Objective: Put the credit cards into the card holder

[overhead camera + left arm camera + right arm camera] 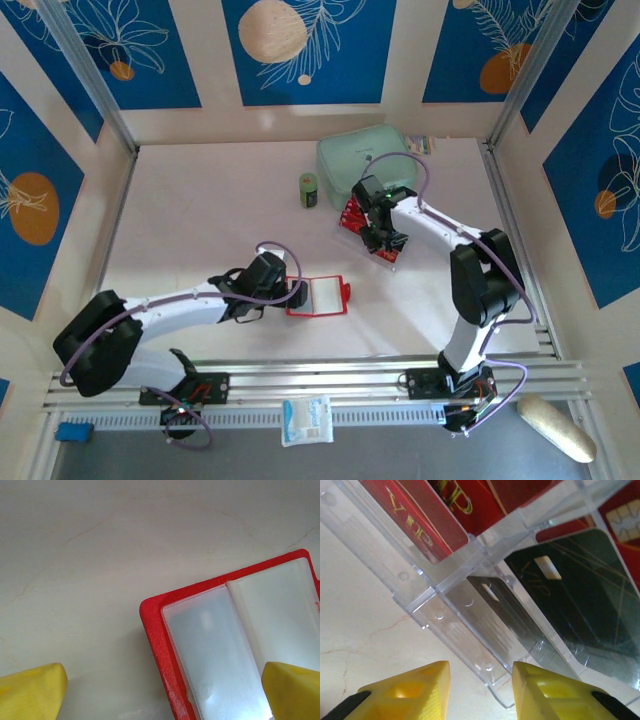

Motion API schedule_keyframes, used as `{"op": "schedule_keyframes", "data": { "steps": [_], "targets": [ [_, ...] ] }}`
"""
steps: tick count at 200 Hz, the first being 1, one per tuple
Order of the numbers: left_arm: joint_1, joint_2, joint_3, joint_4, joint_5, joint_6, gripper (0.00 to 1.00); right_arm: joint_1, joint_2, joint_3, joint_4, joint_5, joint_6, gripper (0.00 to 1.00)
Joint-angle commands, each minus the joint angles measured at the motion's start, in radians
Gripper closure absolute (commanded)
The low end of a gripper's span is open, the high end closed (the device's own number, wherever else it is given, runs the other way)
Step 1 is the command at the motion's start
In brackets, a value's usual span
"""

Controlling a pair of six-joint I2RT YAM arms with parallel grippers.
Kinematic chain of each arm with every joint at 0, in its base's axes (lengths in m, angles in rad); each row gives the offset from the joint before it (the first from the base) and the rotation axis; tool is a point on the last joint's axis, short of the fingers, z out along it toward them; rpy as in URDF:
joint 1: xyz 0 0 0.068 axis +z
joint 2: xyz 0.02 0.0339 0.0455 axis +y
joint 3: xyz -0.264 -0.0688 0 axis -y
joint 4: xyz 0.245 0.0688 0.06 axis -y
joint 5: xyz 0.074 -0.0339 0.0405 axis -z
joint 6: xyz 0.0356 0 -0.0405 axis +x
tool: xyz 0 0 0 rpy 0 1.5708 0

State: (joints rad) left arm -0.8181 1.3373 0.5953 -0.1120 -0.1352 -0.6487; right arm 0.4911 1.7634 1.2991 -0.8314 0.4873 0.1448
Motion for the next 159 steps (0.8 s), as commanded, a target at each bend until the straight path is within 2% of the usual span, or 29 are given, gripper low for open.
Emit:
{"op": "schedule_keyframes", "data": {
  "steps": [1,103,159],
  "targets": [
    [0.008,-0.019,-0.009,-0.003,0.002,-0.006,0.0,0.011,0.024,0.035,-0.022,0.048,-0.028,0.62],
    [0.008,-0.017,-0.012,0.003,0.003,-0.008,0.0,0.034,0.057,0.029,-0.017,0.06,-0.05,0.82],
    [0.008,-0.021,-0.006,0.002,0.008,-0.006,0.0,0.05,0.01,0.033,-0.013,0.101,-0.103,0.89]
  ]
}}
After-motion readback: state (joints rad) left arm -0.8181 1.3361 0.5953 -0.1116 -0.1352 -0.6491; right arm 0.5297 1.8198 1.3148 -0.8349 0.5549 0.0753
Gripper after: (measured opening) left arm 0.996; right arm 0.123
